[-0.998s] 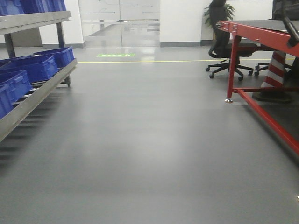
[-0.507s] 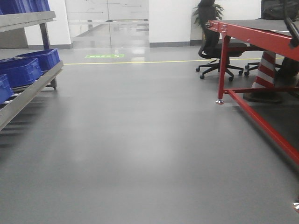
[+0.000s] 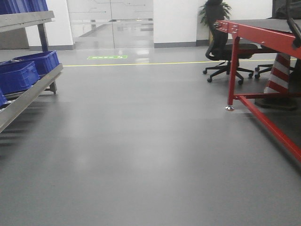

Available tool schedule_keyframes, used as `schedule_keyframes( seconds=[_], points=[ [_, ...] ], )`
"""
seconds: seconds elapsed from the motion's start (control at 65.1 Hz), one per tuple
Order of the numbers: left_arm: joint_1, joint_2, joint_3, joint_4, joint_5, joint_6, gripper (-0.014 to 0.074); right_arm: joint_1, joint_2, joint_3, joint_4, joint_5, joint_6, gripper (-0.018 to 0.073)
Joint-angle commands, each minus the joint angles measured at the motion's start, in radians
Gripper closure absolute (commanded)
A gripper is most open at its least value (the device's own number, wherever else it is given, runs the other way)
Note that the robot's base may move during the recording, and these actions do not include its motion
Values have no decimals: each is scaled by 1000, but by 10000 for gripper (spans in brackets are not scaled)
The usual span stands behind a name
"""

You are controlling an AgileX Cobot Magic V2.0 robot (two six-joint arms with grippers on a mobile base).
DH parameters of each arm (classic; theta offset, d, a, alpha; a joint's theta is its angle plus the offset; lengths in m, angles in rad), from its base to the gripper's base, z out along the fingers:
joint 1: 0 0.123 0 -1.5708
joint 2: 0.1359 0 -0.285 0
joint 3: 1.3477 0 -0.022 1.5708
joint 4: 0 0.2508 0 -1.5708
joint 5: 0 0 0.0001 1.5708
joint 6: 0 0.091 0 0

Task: Move two blue bins to right shelf middle
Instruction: 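Hold the teal bin and drive up to the shelving rack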

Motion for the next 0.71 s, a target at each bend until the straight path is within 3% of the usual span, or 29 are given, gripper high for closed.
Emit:
schedule_keyframes(
  seconds=[0.0, 0.691],
  points=[
    [-3, -13, -11, -33, -66, -10, 707, 3, -12, -10, 29, -28, -31, 711],
    [-3, -13, -11, -33, -66, -10, 707, 3, -12, -10, 29, -51, -31, 711]
  ],
)
